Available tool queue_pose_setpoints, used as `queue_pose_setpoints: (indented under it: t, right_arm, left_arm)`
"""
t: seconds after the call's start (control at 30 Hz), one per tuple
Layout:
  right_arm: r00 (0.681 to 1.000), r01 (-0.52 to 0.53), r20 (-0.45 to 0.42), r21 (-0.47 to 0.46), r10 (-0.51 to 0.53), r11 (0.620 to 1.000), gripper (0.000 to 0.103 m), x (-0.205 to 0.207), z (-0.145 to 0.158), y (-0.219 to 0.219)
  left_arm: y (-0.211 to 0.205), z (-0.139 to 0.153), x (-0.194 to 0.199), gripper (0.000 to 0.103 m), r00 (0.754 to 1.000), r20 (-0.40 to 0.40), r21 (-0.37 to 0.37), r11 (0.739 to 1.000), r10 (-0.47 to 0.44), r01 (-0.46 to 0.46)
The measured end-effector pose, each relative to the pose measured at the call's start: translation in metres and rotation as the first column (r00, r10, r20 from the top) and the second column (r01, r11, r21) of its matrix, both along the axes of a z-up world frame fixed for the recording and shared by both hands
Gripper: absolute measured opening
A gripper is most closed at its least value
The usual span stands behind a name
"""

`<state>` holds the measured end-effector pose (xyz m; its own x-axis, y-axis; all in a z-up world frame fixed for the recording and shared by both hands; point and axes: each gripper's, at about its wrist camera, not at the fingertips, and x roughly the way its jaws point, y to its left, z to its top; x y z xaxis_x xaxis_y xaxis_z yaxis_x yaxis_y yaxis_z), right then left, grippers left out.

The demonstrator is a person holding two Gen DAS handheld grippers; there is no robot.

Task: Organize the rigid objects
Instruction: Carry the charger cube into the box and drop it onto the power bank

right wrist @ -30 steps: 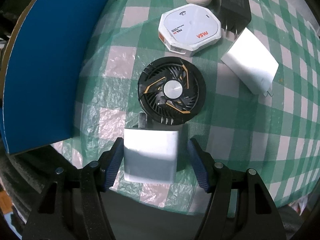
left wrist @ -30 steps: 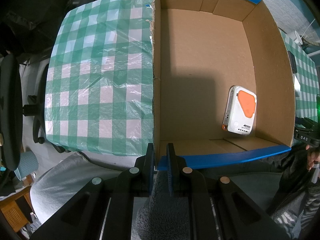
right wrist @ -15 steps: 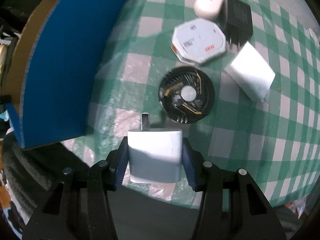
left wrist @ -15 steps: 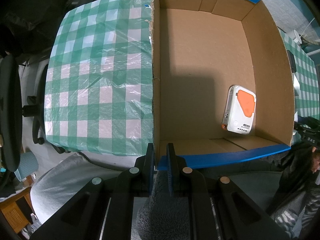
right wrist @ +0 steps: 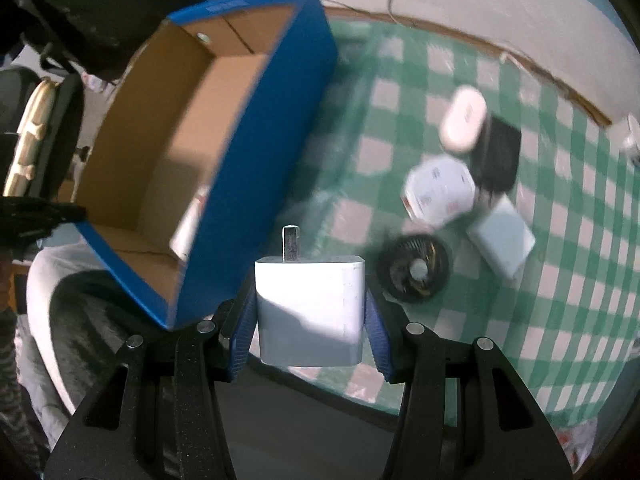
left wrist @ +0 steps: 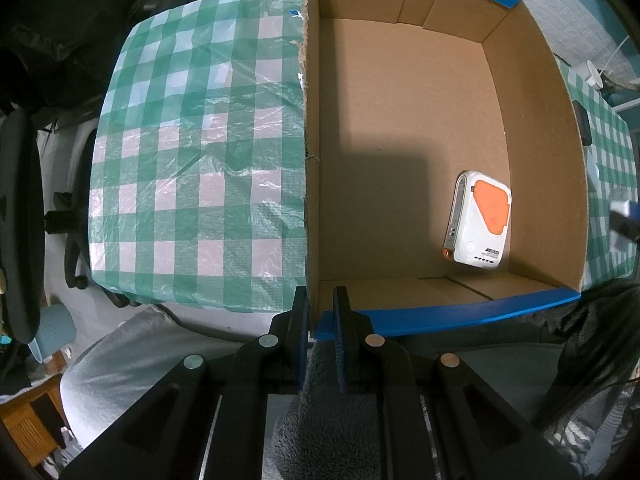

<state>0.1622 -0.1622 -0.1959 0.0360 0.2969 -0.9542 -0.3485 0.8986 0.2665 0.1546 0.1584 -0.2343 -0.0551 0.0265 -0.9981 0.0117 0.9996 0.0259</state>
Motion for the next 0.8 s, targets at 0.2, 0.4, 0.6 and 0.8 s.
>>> queue_pose_setpoints:
  t: [0.2, 0.4, 0.6, 0.8]
  right_arm:
    - [0.997, -0.056, 0.049, 0.013, 0.056, 0.998, 0.050, 0.017, 0.023, 0.026]
    - [0.991, -0.110, 0.075, 0.027, 0.107, 0.994, 0.050, 0.022, 0.036, 0.060]
    - [0.987, -0.152, 0.064, 0.033, 0.149, 0.988, 0.050, 0.024, 0.031, 0.090]
    - [0.983, -0.181, 0.047, 0.019, 0.180, 0.983, 0.050, 0.023, 0.018, 0.109]
  left_arm:
    - [0.001, 0.001, 0.000, 0.011, 1.000, 0.002, -0.003, 1.000, -0.001, 0.001]
    - [0.001, 0.003, -0.001, 0.011, 1.000, 0.004, -0.001, 1.000, -0.002, 0.002]
    - [0.000, 0.003, -0.001, 0.011, 1.000, 0.005, -0.006, 1.000, -0.002, 0.002]
    - [0.001, 0.003, -0.001, 0.011, 1.000, 0.006, -0.008, 1.000, -0.001, 0.002]
